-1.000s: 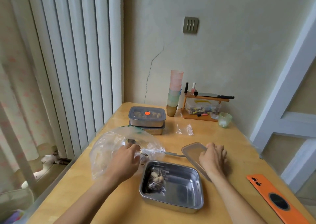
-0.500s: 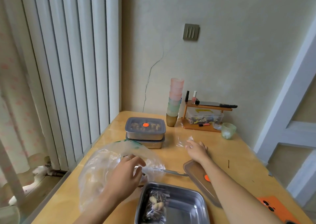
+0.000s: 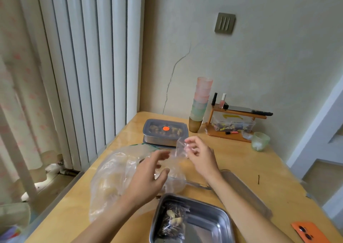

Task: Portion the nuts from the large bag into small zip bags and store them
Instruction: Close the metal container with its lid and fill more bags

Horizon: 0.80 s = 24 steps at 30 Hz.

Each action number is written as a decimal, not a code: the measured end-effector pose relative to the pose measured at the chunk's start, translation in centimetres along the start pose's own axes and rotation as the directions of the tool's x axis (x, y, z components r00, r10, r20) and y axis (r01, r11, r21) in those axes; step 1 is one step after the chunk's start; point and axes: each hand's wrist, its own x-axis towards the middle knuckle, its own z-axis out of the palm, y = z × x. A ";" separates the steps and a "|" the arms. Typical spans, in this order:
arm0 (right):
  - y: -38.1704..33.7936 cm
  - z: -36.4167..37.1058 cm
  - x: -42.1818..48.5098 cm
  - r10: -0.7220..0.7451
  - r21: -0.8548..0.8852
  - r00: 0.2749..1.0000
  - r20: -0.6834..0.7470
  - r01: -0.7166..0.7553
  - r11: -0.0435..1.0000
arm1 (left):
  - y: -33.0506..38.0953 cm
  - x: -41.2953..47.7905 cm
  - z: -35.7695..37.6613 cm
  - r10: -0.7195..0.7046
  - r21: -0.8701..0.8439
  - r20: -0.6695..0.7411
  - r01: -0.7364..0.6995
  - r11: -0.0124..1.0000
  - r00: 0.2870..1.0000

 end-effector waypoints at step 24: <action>-11.9 0.0 -7.5 -0.200 0.154 0.958 0.206 0.170 0.973 | 2.9 -1.6 -5.1 -0.303 -0.576 0.022 0.260 0.775 0.953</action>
